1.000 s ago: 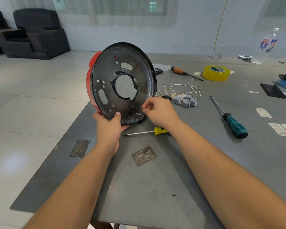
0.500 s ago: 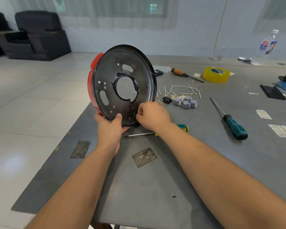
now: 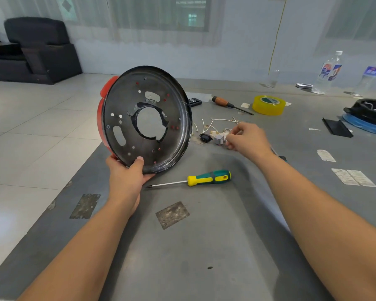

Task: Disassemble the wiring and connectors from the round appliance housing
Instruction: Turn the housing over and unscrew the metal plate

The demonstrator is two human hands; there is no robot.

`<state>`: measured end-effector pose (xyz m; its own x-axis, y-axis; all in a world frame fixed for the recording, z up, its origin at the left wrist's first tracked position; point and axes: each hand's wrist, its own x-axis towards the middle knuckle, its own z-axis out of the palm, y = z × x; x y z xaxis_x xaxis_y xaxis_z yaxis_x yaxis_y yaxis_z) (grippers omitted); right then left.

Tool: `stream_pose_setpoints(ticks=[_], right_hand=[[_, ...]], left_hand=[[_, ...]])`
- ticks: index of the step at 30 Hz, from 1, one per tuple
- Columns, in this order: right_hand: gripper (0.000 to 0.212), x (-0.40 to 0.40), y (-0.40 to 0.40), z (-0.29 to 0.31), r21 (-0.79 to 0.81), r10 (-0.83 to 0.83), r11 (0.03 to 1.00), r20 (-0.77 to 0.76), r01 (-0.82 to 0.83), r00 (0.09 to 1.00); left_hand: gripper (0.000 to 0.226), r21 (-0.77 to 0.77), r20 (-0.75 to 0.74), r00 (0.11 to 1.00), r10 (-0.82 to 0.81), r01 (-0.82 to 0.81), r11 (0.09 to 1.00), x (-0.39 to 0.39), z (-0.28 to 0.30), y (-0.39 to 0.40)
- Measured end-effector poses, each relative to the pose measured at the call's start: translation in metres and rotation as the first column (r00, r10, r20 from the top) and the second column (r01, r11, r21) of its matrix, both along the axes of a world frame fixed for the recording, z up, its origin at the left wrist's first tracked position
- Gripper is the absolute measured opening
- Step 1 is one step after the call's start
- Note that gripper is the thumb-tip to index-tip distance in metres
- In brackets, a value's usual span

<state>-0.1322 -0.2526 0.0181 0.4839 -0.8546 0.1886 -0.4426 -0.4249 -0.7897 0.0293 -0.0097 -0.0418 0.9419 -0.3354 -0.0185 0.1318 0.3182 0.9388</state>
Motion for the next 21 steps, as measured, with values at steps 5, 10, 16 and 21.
stream_pose_setpoints(ticks=[5,10,16,21], right_hand=[[0.011,-0.018,-0.028,-0.012,-0.076,-0.093,0.994,-0.234,0.077,0.968],[0.016,-0.015,-0.03,-0.027,-0.091,-0.035,0.996,-0.368,0.002,0.929],[0.012,-0.013,-0.027,-0.046,-0.242,-0.151,0.966,-0.247,0.09,0.957],[0.015,-0.014,-0.027,-0.047,-0.241,-0.155,0.966,-0.248,0.094,0.956]], left_hand=[[0.038,-0.013,0.008,1.0,-0.013,0.013,1.0,0.001,-0.002,0.001],[0.038,-0.03,0.007,1.0,-0.029,0.029,0.999,0.003,-0.004,0.0],[0.038,-0.03,0.019,0.999,-0.036,0.036,0.999,0.003,-0.005,0.001],[0.037,-0.033,0.018,0.999,-0.032,0.033,0.999,0.003,-0.005,0.001]])
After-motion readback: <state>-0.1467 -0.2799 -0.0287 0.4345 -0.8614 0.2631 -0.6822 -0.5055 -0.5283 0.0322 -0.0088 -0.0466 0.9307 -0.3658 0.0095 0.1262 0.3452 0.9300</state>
